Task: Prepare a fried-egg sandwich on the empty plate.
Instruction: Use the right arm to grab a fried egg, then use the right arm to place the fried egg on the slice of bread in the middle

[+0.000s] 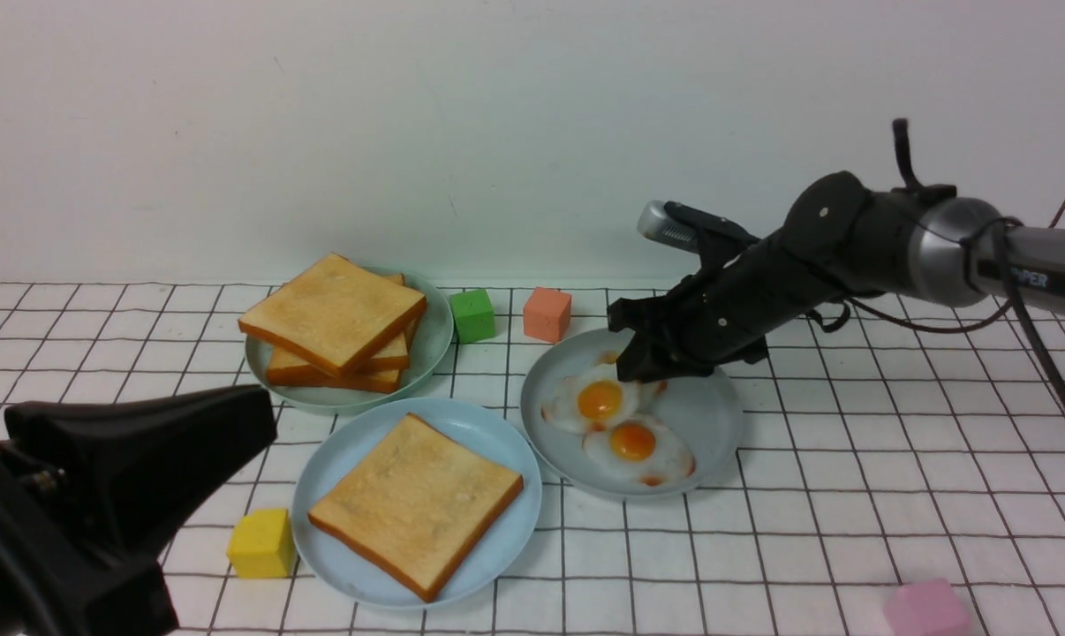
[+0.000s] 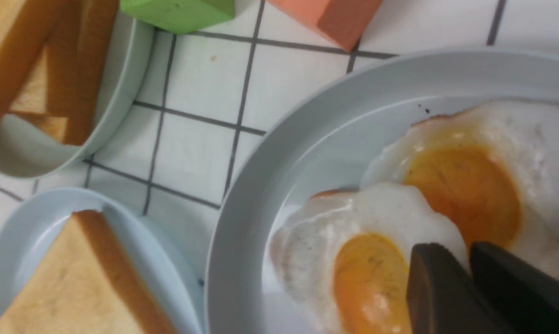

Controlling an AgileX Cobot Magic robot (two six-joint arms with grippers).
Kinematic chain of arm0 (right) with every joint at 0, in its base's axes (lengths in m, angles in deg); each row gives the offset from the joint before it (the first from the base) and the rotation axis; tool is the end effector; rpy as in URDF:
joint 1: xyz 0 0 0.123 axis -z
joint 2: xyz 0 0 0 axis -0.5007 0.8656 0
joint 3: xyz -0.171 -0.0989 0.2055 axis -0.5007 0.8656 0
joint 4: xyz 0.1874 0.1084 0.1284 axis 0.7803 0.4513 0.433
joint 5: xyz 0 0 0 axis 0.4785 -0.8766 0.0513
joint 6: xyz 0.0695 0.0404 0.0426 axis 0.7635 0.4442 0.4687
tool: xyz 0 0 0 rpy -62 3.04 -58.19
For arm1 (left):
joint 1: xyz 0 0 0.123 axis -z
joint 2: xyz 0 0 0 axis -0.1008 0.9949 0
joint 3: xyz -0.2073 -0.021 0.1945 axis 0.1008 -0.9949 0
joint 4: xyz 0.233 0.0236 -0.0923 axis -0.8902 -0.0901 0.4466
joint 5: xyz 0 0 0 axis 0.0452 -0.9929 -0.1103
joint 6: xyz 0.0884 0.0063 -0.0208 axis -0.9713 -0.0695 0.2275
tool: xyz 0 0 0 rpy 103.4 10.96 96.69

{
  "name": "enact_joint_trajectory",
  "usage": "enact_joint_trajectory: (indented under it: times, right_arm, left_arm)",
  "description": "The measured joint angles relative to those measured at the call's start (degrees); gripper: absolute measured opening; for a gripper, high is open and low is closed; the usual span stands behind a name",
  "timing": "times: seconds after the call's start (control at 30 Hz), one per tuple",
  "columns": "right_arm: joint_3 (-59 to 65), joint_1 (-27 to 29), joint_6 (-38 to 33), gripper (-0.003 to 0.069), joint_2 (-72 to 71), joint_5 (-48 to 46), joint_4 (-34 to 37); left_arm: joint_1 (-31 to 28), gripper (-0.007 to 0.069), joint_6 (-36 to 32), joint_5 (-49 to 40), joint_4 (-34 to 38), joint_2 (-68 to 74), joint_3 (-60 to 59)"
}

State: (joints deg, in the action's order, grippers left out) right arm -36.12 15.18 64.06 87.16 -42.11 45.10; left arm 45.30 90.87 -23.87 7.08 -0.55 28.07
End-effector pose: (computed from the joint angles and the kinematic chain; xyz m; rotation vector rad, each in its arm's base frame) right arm 0.4500 0.1597 0.1737 -0.1605 2.6020 0.7624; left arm 0.1000 -0.0825 0.3334 0.3217 1.7451 -0.7455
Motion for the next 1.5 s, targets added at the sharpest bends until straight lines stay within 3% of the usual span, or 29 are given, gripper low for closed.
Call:
enact_joint_trajectory:
  times: [0.33,0.47,0.73,1.03,1.17,1.3,1.43,1.5]
  right_arm:
    - [0.06,0.96,-3.25,0.0080,-11.50,-10.65,4.84]
    - [0.47,-2.90,-4.28,0.0080,-13.63,-14.78,9.15]
    - [3.51,-15.00,-6.42,0.0080,-8.73,-7.01,15.82]
    - [3.57,-16.47,-6.96,0.0080,-2.80,0.16,19.20]
    - [3.57,-16.47,-2.75,0.0087,-1.64,-0.16,19.15]
    - [3.57,-16.39,1.17,0.0200,-1.24,-0.29,14.78]
    - [3.57,-14.82,2.20,0.0371,-2.02,-1.77,9.17]
    - [3.57,-13.91,2.32,0.0412,-2.85,-2.54,7.31]
  left_arm:
    - [0.00,0.0003,0.68,-7.84,-2.68,0.78,0.00]
    - [0.00,0.0003,4.58,-13.98,-10.04,0.78,0.00]
    - [0.00,0.0004,15.60,-16.18,-21.73,0.78,0.00]
    - [0.00,0.0004,16.83,-16.47,-23.15,0.78,0.00]
    - [0.00,0.0006,16.90,-16.73,-23.26,0.78,0.00]
    - [0.00,0.0011,16.90,-16.81,-23.26,0.78,0.00]
    - [0.00,0.0017,16.92,-16.86,-23.26,0.78,0.00]
    - [0.00,0.0018,16.97,-17.06,-23.19,0.78,0.00]
